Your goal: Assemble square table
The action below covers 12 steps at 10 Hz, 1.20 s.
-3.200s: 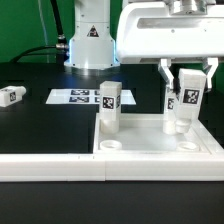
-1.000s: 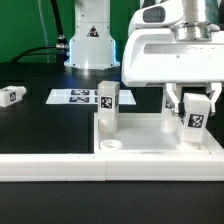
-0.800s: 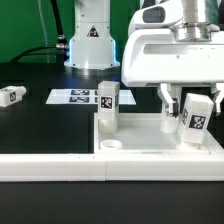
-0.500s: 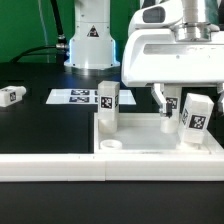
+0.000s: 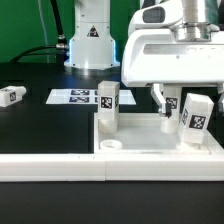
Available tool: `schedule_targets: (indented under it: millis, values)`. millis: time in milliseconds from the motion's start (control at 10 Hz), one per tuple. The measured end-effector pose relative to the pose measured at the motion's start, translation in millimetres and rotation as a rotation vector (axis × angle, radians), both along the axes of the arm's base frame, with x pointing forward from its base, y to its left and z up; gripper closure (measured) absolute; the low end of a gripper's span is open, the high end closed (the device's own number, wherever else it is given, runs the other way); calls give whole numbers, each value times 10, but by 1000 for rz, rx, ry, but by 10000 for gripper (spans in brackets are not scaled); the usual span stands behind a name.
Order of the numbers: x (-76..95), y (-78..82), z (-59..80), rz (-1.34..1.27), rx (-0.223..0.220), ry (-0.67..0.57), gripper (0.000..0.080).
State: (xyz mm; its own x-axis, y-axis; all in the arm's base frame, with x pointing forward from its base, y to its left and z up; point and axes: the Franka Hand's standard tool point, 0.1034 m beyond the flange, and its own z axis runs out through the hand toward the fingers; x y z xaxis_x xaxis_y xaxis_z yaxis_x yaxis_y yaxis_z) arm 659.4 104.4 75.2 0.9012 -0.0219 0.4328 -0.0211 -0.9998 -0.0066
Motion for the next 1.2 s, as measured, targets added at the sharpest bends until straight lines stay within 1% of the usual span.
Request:
schedule_targets:
  millis: [100, 200, 300, 400, 500, 600, 700, 800, 1000, 1100, 1200]
  values:
    - [25, -63, 56, -12, 13, 48, 150]
    - [42, -157, 93, -31, 37, 146, 150]
    - [87, -197, 129, -38, 44, 160, 150]
    - [38, -196, 103, -53, 59, 234, 150]
    - [-18, -132, 82, -99, 92, 390, 150]
    - [74, -70, 88, -127, 103, 422, 150]
    - [112, 1, 50, -146, 110, 421, 150]
    - [112, 36, 34, -154, 115, 423, 150]
    - [130, 33, 19, -142, 83, 419, 150]
    - [131, 23, 19, -152, 86, 419, 150]
    - [131, 20, 19, -173, 91, 419, 239]
